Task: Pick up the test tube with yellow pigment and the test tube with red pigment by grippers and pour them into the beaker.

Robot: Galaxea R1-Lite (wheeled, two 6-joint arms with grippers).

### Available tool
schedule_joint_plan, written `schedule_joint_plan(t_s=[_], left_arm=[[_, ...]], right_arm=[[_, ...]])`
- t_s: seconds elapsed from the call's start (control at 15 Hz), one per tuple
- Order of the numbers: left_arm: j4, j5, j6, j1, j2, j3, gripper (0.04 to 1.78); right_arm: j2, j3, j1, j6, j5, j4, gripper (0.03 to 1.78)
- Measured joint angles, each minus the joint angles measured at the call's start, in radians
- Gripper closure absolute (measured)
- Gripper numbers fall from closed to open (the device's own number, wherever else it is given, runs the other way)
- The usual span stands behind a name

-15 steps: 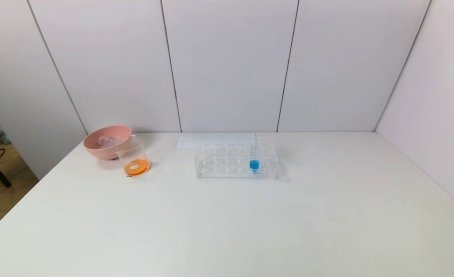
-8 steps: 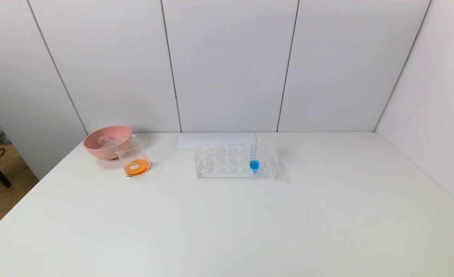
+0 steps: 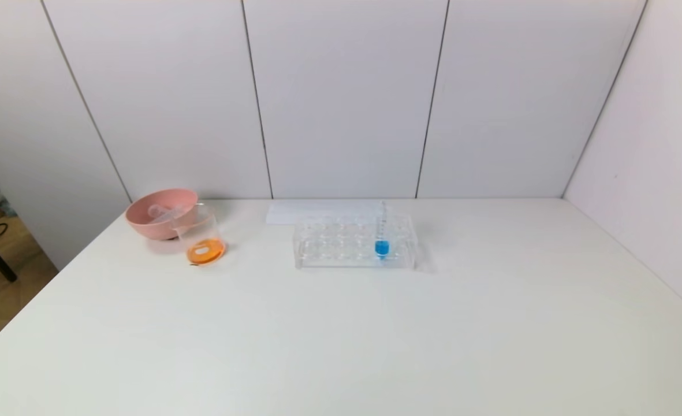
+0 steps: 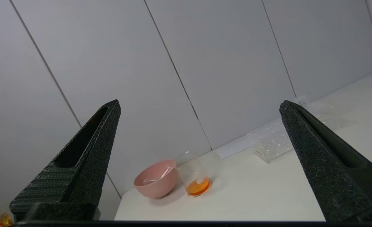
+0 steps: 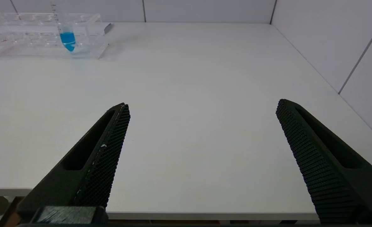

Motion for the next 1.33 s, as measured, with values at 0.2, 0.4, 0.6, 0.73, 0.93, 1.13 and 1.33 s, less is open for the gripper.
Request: schedule_joint_plan(t_s=[0.2, 0.4, 0.6, 0.73, 0.93, 1.13, 1.33], left_arm=[[-0.124, 0.064, 0.003, 0.0, -0.006, 0.131, 0.06], [-0.115, 0.113, 0.01, 0.0, -0.007, 0.187, 0.06], [-0.033, 0.164, 0.019, 0.0, -0.007, 0.195, 0.06], [0.039, 0.181, 0.021, 0.0, -0.007, 0.196, 0.06], [0.13, 0.195, 0.021, 0.0, -0.007, 0.196, 0.06], [0.21, 0.236, 0.018, 0.0, -0.007, 0.196, 0.06], [0.267, 0.238, 0.006, 0.0, -0.006, 0.196, 0.06]], right_arm=[[0.0, 0.0, 0.0, 0.0, 0.001, 0.0, 0.11], [0.0, 0.0, 0.0, 0.0, 0.0, 0.0, 0.11], [0.0, 0.0, 0.0, 0.0, 0.0, 0.0, 0.11], [0.0, 0.0, 0.0, 0.0, 0.0, 0.0, 0.11], [0.0, 0.0, 0.0, 0.0, 0.0, 0.0, 0.11], [0.0, 0.0, 0.0, 0.0, 0.001, 0.0, 0.11], [0.0, 0.0, 0.0, 0.0, 0.0, 0.0, 0.11]])
